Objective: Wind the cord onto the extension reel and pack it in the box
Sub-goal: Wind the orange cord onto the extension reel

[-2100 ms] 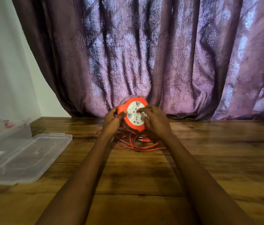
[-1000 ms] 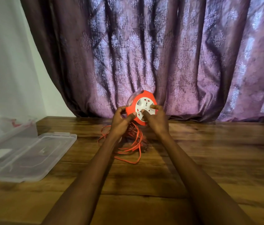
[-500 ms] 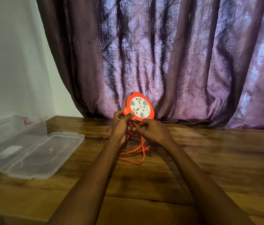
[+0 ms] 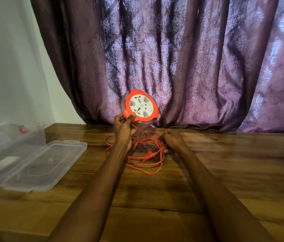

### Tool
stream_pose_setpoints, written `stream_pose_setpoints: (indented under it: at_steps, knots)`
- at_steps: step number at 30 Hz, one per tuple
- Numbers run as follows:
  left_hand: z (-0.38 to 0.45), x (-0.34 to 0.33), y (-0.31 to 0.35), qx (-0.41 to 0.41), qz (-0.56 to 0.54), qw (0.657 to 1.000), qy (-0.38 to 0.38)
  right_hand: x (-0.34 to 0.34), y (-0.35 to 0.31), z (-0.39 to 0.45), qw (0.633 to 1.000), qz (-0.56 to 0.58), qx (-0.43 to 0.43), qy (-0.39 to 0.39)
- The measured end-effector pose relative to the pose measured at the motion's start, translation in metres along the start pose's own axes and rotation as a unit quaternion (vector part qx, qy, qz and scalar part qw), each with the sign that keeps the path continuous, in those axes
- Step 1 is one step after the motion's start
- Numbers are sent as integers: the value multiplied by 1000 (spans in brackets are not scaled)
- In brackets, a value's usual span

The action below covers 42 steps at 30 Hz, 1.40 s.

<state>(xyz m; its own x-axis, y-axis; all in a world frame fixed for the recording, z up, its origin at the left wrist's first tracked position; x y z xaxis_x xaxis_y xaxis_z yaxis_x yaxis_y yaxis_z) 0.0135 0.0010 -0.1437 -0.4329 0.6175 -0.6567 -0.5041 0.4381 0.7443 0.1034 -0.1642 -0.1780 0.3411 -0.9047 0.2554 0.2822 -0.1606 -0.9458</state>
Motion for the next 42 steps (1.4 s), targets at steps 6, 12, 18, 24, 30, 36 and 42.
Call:
stream_pose_setpoints:
  at_steps: [6, 12, 18, 24, 30, 36, 42]
  knots:
    - [3, 2, 2, 3, -11, 1000, 8, 28, 24, 6, 985, -117, 22, 123]
    - [5, 6, 0, 8, -1, 1000, 9, 54, 45, 9, 981, -149, -21, 122]
    - [6, 6, -1, 17, 33, 999, 3, 40, 32, 14, 996, -83, 21, 34]
    - [6, 6, -3, 25, 68, 997, -2, 21, -4, 8, 990, 50, 130, -26]
    - [3, 4, -3, 8, 159, 987, -24, 34, -49, -8, 861, -242, 440, 80]
    - [-3, -3, 6, 3, 284, 954, -96, 23, -59, -12, 744, -476, 468, 29]
    - [-3, 0, 14, 48, 301, 944, -129, 18, -58, -17, 709, -484, 512, -30]
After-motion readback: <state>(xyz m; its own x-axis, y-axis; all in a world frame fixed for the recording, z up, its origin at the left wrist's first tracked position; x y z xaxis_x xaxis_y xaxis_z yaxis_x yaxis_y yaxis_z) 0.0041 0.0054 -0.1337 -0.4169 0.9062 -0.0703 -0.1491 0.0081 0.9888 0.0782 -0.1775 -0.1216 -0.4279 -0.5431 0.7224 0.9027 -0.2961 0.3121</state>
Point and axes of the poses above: each hand's wrist, its own z-axis towards the middle knuckle, its own x-axis out of the back of the hand, y = z × x, the point moved 4 cm from there along z, towards the middle knuckle, and after that the axes turned 7 degrees about x, right-handed, at the moved point
